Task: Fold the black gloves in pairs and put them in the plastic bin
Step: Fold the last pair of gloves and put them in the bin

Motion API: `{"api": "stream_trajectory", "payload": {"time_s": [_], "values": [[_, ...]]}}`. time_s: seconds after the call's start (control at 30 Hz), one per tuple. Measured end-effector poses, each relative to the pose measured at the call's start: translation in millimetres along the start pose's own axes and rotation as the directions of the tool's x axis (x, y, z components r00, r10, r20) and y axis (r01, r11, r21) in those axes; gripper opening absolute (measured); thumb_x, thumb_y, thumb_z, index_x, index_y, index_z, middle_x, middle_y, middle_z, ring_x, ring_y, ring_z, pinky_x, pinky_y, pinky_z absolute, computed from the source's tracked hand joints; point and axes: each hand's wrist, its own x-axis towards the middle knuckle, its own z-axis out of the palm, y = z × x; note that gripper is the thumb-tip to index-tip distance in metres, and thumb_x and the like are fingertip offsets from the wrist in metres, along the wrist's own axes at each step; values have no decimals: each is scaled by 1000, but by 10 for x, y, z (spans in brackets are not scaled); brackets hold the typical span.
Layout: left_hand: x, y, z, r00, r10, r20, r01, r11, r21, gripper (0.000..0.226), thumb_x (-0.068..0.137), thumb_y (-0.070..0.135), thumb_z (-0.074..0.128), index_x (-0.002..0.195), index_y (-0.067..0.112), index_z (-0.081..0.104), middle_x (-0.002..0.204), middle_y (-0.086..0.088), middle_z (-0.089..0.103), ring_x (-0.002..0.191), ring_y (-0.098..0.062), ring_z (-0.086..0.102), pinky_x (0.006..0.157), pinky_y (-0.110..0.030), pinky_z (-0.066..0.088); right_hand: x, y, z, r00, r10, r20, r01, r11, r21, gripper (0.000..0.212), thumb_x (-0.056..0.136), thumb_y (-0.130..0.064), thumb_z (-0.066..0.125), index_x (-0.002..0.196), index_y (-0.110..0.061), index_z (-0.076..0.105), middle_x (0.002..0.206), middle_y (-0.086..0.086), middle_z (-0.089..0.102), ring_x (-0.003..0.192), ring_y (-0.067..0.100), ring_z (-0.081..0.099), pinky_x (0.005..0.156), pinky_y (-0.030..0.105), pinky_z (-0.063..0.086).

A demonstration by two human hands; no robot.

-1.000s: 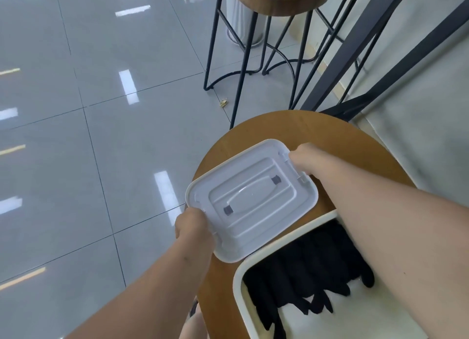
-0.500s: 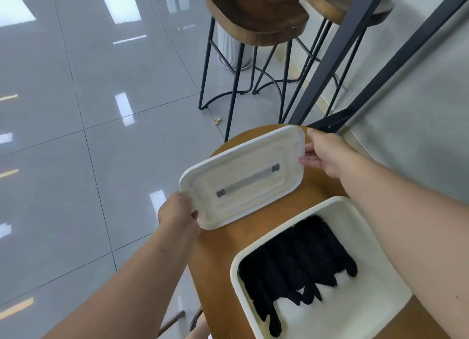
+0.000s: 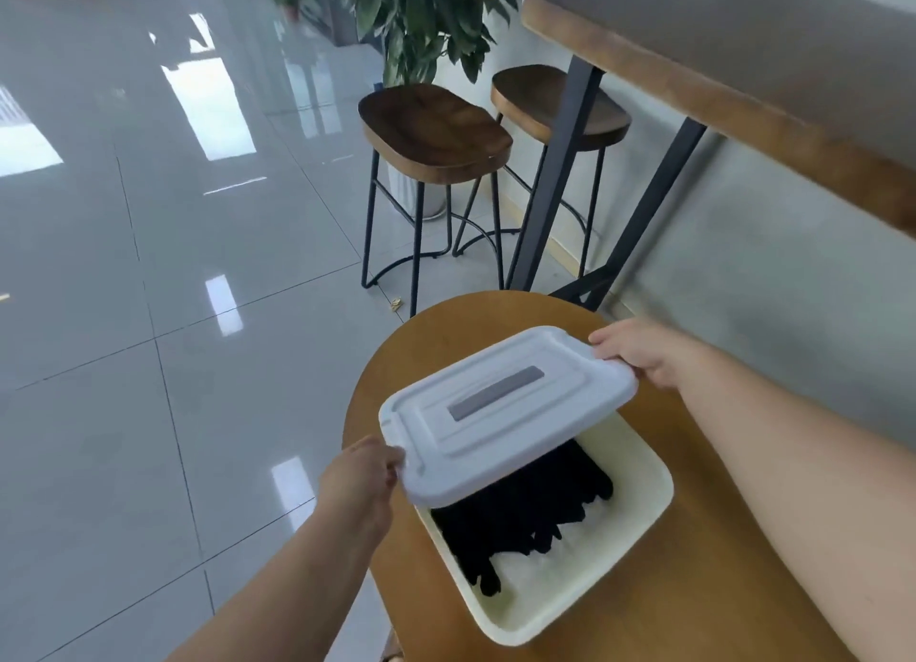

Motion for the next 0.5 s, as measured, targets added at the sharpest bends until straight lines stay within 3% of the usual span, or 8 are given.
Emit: {"api": "stream_trajectory", "payload": {"time_s": [0.07, 0.2, 0.37, 0.5], "values": [[-136, -202, -14, 1000, 21, 12, -21, 999, 32, 30, 77, -14, 55, 66, 13, 50, 76, -6, 51, 81, -24, 51, 76, -35, 42, -125, 148, 22, 999, -15, -28, 14, 999, -40, 37, 86, 0, 61, 124, 1, 61, 132, 19, 59, 119, 39, 57, 104, 52, 45], [-355, -602, 7, 1000, 31, -4, -31, 995, 95, 28, 76, -6, 62, 96, 12, 68, 92, -7, 72, 90, -28, 68, 87, -43, 56, -317, 435, 121, 991, -41, -131, 38, 999, -27, 49, 86, -1, 60, 132, -17, 60, 137, 2, 58, 118, 25, 57, 103, 45, 47], [-586, -826, 1, 988, 115, -107, -93, 977, 192, 13, 83, 4, 60, 92, 13, 65, 87, -6, 67, 77, -23, 62, 66, -34, 54, -467, 678, 212, 982, -77, -174, 74, 997, -26, 45, 88, -4, 60, 132, -17, 60, 132, 2, 61, 116, 24, 59, 101, 46, 49], [-645, -966, -3, 982, 135, -133, -97, 962, 256, 10, 86, 8, 59, 94, 14, 63, 88, -7, 67, 75, -21, 59, 57, -28, 44, -516, 839, 290, 972, -97, -214, 92, 995, -33, 42, 90, -3, 57, 131, -15, 61, 131, 2, 62, 115, 23, 59, 93, 31, 48]]}}
